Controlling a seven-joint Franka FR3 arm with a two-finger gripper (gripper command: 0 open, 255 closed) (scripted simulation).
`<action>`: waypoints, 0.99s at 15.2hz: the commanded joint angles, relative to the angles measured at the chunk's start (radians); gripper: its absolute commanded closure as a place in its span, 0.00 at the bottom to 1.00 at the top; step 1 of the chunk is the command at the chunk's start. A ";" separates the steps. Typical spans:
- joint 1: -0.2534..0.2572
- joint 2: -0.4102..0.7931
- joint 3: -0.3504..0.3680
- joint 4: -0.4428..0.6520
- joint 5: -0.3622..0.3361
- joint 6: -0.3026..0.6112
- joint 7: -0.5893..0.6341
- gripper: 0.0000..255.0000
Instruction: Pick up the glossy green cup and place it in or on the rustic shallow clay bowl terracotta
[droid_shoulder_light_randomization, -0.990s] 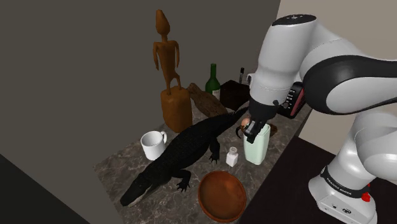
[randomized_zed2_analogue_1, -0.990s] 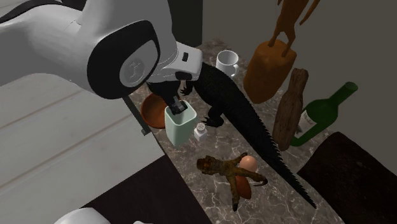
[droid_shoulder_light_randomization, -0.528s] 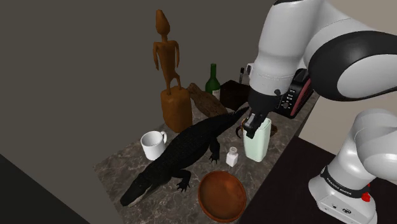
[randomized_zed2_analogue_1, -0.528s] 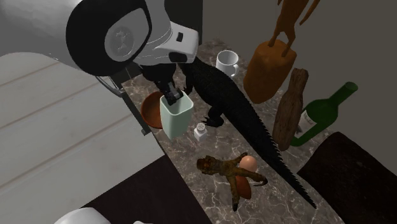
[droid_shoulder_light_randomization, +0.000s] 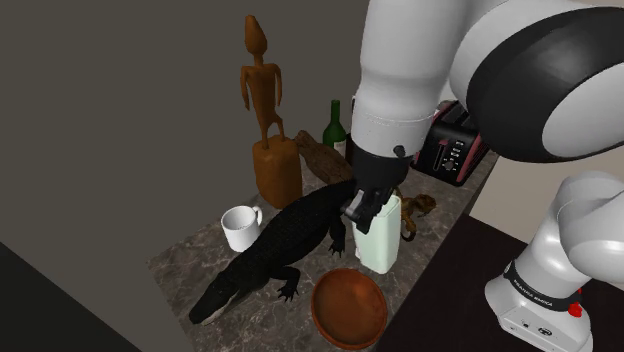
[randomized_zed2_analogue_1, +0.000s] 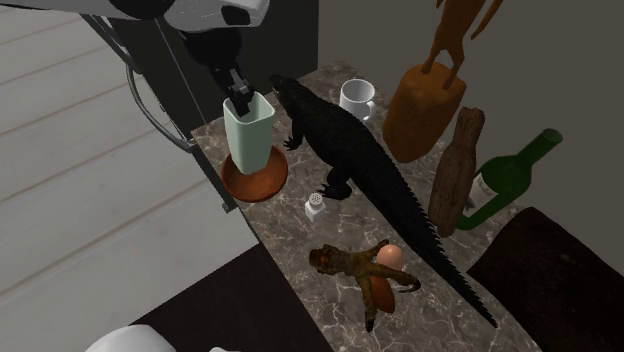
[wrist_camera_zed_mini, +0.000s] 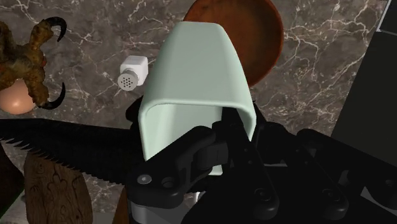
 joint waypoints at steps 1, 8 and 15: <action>-0.010 0.063 0.048 0.081 -0.020 -0.017 0.057 1.00; -0.023 0.156 0.120 0.137 -0.059 0.014 0.134 1.00; -0.021 0.167 0.136 0.053 -0.059 0.109 0.141 1.00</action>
